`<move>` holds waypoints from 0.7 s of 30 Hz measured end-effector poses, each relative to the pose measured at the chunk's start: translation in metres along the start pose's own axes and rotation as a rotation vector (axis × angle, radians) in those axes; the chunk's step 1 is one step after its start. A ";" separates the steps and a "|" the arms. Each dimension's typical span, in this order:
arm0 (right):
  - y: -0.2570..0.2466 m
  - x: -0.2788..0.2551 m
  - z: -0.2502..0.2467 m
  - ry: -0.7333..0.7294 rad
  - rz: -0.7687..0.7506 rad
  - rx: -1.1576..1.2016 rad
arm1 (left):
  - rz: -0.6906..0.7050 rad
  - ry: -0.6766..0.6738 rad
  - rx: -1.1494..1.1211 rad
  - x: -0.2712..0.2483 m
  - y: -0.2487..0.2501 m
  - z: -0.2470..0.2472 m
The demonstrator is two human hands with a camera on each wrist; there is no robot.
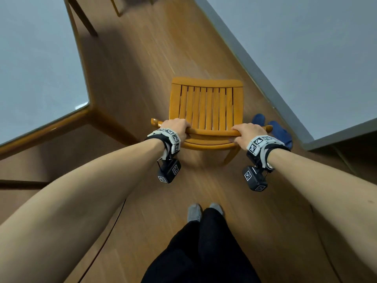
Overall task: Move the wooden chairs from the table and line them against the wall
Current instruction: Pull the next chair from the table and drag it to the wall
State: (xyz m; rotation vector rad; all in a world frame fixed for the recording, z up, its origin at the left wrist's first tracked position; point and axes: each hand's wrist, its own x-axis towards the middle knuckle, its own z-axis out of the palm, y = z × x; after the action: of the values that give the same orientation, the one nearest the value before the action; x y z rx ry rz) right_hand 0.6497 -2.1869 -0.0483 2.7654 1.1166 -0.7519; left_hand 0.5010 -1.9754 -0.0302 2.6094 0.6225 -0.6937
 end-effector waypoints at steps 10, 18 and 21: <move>0.011 0.086 -0.108 0.148 -0.025 0.099 | 0.021 0.057 0.083 0.082 -0.001 -0.127; 0.024 0.158 -0.187 0.182 -0.027 0.125 | 0.037 0.076 0.163 0.148 0.007 -0.221; 0.023 0.178 -0.208 0.189 -0.032 0.110 | 0.031 0.083 0.175 0.168 0.006 -0.246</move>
State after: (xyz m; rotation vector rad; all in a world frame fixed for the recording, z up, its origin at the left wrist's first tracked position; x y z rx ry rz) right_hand 0.8614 -2.0414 0.0496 2.9702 1.1869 -0.5803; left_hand 0.7276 -1.8163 0.0802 2.8156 0.5671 -0.6595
